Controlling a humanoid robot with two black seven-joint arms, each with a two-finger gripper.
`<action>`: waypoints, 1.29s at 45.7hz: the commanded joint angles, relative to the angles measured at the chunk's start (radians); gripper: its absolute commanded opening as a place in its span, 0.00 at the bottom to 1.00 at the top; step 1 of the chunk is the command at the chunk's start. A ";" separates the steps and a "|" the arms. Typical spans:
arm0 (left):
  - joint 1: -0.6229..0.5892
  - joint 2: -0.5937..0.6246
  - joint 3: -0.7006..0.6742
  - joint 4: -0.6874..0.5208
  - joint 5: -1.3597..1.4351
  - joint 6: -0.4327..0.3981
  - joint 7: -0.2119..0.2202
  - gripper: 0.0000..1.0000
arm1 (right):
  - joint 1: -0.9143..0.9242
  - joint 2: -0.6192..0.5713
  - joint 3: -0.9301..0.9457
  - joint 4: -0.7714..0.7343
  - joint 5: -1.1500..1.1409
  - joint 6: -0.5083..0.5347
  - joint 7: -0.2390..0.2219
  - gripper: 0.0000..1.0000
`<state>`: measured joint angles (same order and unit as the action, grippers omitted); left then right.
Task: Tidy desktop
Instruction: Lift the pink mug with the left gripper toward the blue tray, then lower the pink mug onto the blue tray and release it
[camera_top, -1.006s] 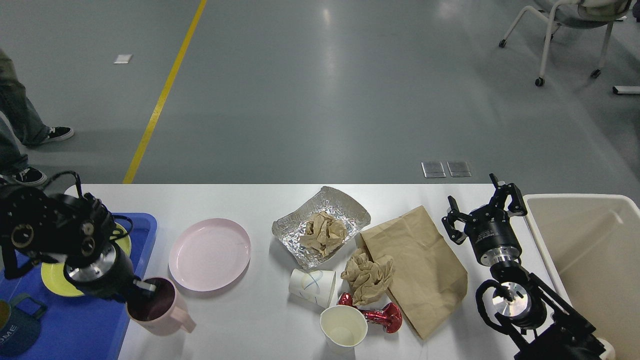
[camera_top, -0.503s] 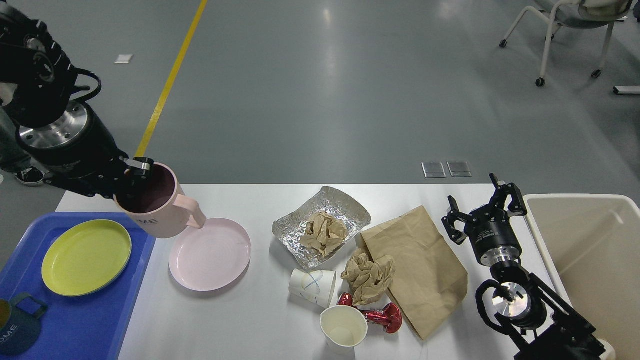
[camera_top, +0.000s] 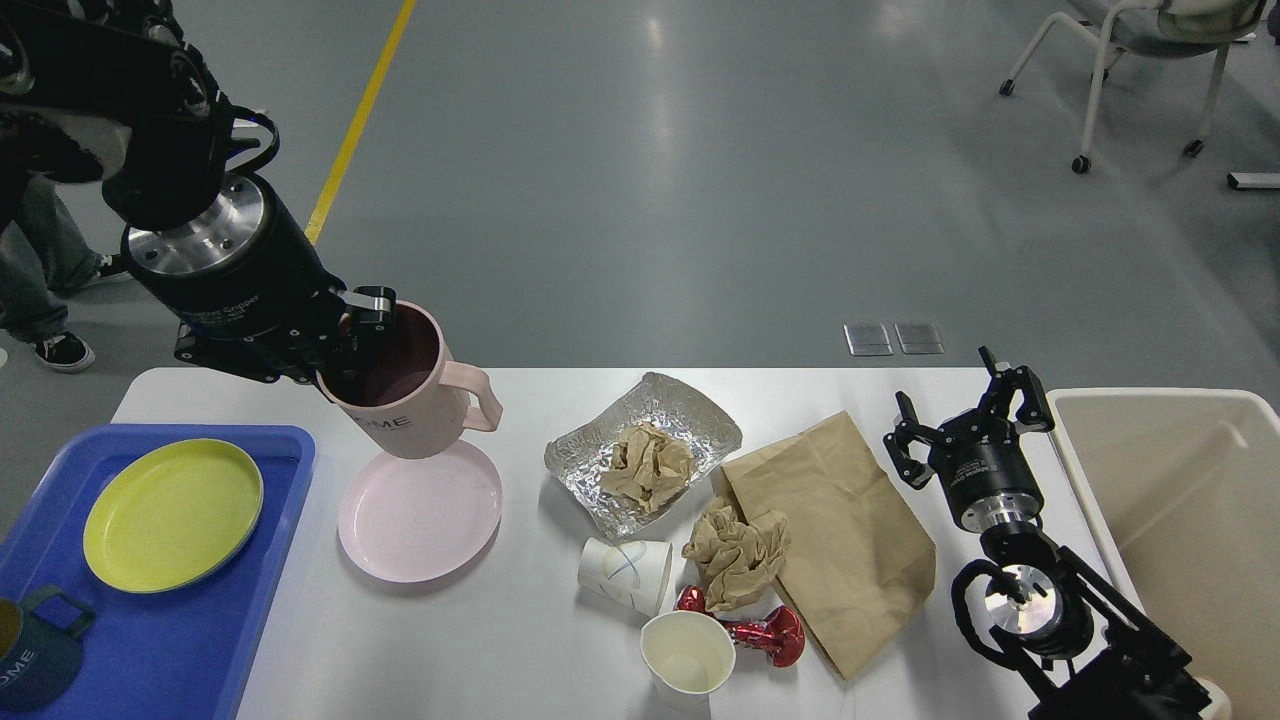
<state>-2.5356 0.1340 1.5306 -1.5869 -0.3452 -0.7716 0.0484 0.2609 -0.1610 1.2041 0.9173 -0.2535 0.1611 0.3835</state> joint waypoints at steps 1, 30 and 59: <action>0.000 0.056 0.014 0.002 0.014 0.000 0.008 0.00 | 0.000 0.000 0.000 0.000 0.000 0.000 0.000 1.00; 0.506 0.568 -0.024 0.303 0.442 0.009 0.002 0.00 | 0.000 0.000 0.000 0.000 0.000 0.000 0.000 1.00; 1.132 0.665 -0.376 0.559 0.730 0.196 -0.094 0.01 | 0.000 0.000 0.000 0.000 -0.001 0.000 0.000 1.00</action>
<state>-1.4598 0.7970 1.1865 -1.0515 0.3587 -0.5854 -0.0423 0.2607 -0.1611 1.2041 0.9173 -0.2534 0.1611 0.3835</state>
